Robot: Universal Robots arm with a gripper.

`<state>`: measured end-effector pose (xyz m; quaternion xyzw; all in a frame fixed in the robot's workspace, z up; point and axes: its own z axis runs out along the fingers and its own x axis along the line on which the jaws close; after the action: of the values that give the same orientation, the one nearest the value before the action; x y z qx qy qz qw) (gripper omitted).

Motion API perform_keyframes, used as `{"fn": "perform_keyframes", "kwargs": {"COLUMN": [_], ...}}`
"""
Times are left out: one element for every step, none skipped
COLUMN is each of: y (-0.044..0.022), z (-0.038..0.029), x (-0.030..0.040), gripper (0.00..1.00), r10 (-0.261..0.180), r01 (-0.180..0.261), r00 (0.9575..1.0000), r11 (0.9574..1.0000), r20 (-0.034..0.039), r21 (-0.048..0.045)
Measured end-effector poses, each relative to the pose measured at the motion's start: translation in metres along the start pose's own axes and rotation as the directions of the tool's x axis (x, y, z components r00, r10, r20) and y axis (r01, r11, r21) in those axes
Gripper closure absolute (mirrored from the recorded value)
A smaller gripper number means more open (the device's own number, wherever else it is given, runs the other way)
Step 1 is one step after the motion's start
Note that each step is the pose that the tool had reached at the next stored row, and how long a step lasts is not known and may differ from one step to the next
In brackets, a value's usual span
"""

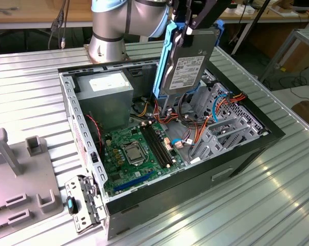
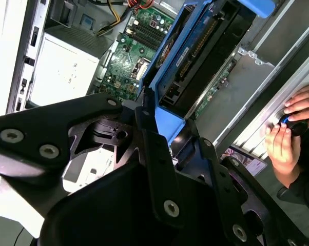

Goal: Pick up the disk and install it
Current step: 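Insert the disk into the insertion slot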

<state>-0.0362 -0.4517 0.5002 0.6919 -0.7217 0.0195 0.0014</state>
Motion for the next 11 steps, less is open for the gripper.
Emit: {"fn": "perform_keyframes", "kwargs": {"y": [-0.0005,-0.0007,-0.0011,-0.0016,-0.002,-0.0023,-0.0033,-0.0044,-0.0053,-0.0064,-0.0072], "z": [0.0003,0.0004,0.0006,0.0009,0.0011,0.0012,0.0017,0.0022,0.0026,0.0032,0.0035], "x": [0.0016,0.003,0.0048,0.0084,0.0112,0.0131,0.0174,0.0222,0.0273,0.0325,0.0358], "gripper": [0.63,0.63,0.63,0.63,0.63,0.63,0.63,0.63,0.63,0.63,0.63], "r10": [0.0,0.0,0.0,0.0,0.0,0.0,0.0,0.0,0.0,0.0,0.0], "r01": [0.0,0.0,0.0,0.0,0.0,0.0,0.0,0.0,0.0,0.0,0.0], "r00": [1.0,1.0,1.0,1.0,1.0,1.0,1.0,1.0,1.0,1.0,1.0], "r11": [1.0,1.0,1.0,1.0,1.0,1.0,1.0,1.0,1.0,1.0,1.0], "r20": [0.0002,0.0001,0.0001,0.0002,0.0002,0.0,0.0001,0.0002,0.0,0.0001,0.0002], "r21": [0.0,0.0,0.0,0.0,0.0,0.0,0.0,0.0,0.0,0.0,0.0]}}
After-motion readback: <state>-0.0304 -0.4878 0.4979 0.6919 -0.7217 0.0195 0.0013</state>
